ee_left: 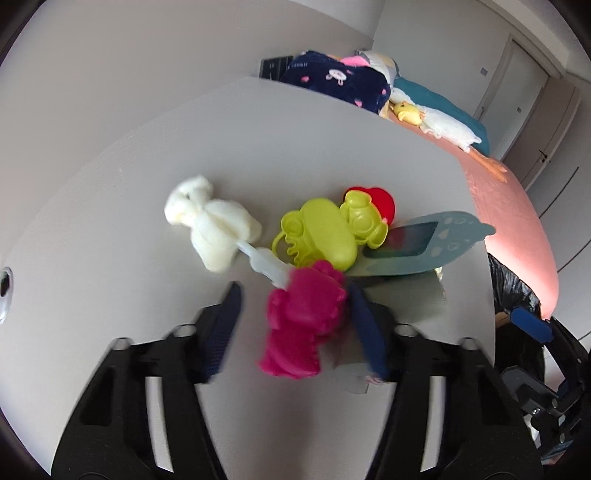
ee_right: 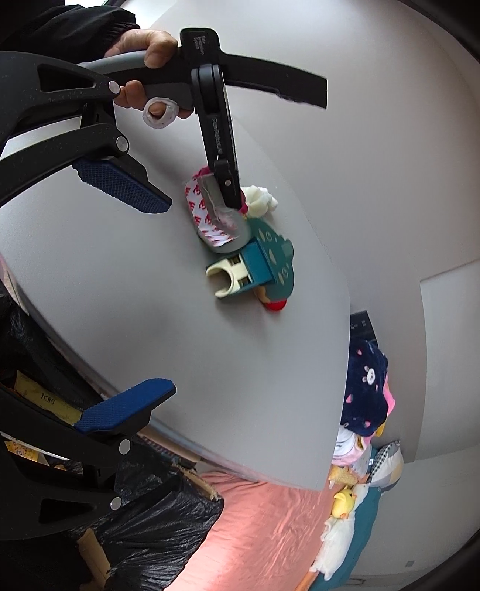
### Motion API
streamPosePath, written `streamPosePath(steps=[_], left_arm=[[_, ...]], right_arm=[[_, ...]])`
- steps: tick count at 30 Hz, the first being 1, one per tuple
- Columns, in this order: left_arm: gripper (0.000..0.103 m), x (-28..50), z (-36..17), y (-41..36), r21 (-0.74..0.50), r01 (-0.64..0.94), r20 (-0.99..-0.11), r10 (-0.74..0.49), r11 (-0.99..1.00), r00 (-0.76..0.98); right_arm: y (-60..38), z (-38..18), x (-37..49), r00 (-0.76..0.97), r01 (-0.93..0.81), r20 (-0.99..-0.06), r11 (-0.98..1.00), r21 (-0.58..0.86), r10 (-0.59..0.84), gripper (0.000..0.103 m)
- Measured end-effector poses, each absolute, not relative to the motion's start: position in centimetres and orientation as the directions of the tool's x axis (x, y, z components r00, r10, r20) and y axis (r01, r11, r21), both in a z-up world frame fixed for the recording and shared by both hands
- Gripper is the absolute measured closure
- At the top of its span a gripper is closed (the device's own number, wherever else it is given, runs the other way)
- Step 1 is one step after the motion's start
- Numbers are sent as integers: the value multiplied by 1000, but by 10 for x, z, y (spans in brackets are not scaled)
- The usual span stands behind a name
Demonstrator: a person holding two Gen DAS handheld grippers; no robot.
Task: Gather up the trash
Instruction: 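Grasp the pink bear with the left tool while the right tool grasps the white-red box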
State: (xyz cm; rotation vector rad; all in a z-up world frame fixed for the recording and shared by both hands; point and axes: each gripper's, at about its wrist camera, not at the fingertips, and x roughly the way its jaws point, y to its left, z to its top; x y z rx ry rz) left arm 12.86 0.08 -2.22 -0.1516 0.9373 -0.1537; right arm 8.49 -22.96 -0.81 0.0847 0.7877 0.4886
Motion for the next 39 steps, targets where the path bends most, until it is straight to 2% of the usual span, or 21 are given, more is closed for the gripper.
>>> streamPosePath(steps=[2,10,15,27,35,39], left_arm=[[60,130,-27,5,-223,55,-792,-214,973,571],[61,123,-26,1,-143,48,-799,-144,989,583],[61,118,-19,12,-134,22,-794,-120,991,596],[61,96,0,63,-160,-70,-768,-79,985,636],[61,93,11,71,-175,-79,-753,-82,981,653],[61,92,13,73,-184,-79,-749,-88,980,657]], right_arm=[[-221,-8,86,595,-410,-660,879,241,459,12],[-199,-6,87,573,-452,-655,857,249,493,12],[-185,-7,88,549,-474,-656,840,265,517,12],[-149,-7,100,483,-489,-669,808,328,565,12],[-129,-8,115,491,-446,-688,832,329,535,12],[-118,-7,121,531,-406,-707,872,272,468,12]])
